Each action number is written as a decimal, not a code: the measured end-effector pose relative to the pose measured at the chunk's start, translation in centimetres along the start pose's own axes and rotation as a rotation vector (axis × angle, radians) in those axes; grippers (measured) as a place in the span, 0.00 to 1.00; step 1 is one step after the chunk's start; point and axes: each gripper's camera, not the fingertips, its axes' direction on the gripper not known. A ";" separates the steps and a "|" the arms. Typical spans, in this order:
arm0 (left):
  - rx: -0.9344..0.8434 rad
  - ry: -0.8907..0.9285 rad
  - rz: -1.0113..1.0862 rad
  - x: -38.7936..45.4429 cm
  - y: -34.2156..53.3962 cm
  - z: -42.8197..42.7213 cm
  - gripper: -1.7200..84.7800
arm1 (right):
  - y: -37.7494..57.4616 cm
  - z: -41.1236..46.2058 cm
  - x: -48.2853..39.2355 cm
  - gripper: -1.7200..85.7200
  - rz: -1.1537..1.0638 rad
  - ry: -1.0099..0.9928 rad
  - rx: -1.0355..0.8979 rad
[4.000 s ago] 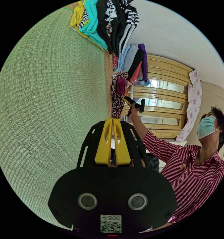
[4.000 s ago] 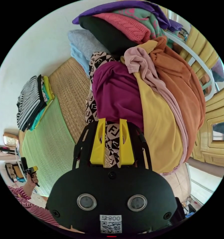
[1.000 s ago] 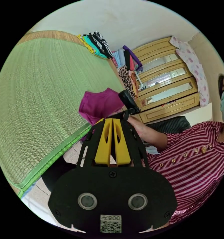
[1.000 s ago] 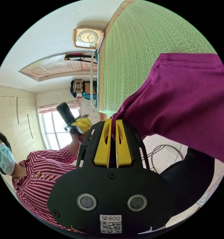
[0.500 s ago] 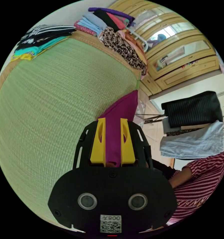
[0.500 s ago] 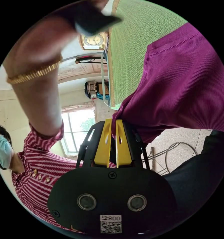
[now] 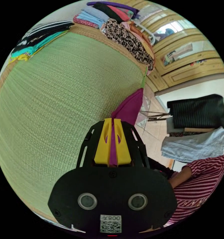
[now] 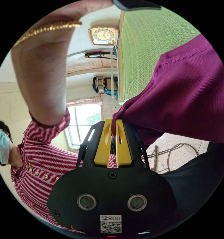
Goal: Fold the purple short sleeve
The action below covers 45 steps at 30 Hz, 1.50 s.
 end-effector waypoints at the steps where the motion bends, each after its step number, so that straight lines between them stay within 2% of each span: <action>1: 0.021 0.030 -0.014 0.0 0.6 -0.9 0.04 | 0.7 -0.4 -0.2 0.04 -0.019 -0.008 0.003; 10: 0.384 0.276 -0.199 0.3 14.9 -16.7 0.03 | 8.7 -2.7 -3.8 0.04 -0.223 -0.104 0.024; 15: 0.751 0.396 -0.293 1.9 28.3 -27.0 0.03 | 14.0 -3.5 -6.2 0.04 -0.364 -0.172 0.052; 22: 1.135 0.421 -0.264 8.0 44.5 -37.0 0.03 | 21.3 -7.6 -10.8 0.04 -0.614 -0.192 0.192; 30: 1.400 0.294 0.003 22.6 59.3 -46.1 0.03 | 27.5 -8.5 -16.8 0.04 -0.888 -0.131 0.283; 36: 1.529 0.125 0.159 33.3 68.3 -50.1 0.03 | 31.8 -6.9 -19.2 0.04 -1.017 -0.066 0.322; 45: 1.632 -0.123 0.274 46.2 78.7 -52.1 0.03 | 37.7 -3.2 -20.5 0.04 -1.159 0.020 0.330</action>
